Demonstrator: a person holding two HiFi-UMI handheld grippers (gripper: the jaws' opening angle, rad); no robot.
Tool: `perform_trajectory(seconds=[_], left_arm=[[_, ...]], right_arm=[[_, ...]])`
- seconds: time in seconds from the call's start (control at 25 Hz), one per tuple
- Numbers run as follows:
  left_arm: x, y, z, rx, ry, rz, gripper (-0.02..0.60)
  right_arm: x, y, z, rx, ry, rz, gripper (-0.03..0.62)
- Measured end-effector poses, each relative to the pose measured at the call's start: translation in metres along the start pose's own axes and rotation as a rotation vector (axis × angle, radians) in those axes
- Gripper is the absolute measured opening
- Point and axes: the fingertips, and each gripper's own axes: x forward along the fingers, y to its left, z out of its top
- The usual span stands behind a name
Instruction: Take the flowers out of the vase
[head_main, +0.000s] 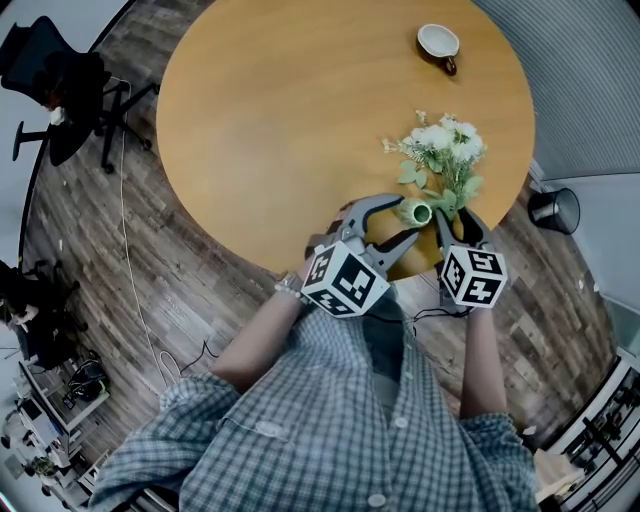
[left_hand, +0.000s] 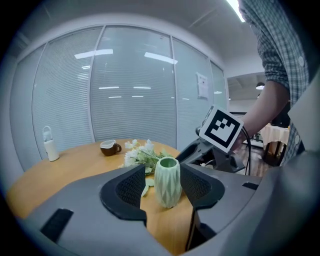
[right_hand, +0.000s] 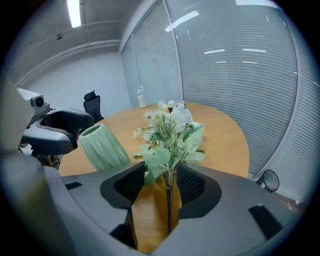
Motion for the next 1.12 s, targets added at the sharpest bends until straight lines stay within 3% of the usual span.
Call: perform_trajectory(seconds=[0.44,0.84,1.0,1.12], left_arm=[[-0.038,0.039,0.027,-0.055,-0.066,0.155,0.206],[-0.068,0.061,0.050,-0.058,-0.095,0.264,0.071],[-0.076,0.065,0.065,-0.072,-0.129,0.278,0.025],[-0.081,0.063,0.071,-0.088,-0.144,0.257,0.017]], right_arm=[[-0.028,-0.001,0.031,-0.009,-0.113,-0.019,0.169],[-0.087,0.018,0.082,0.001,-0.309,-0.012,0.167],[-0.112,0.032,0.103,-0.036,-0.396,-0.027,0.066],[-0.123,0.050,0.111,-0.064,-0.434,-0.005,0.032]])
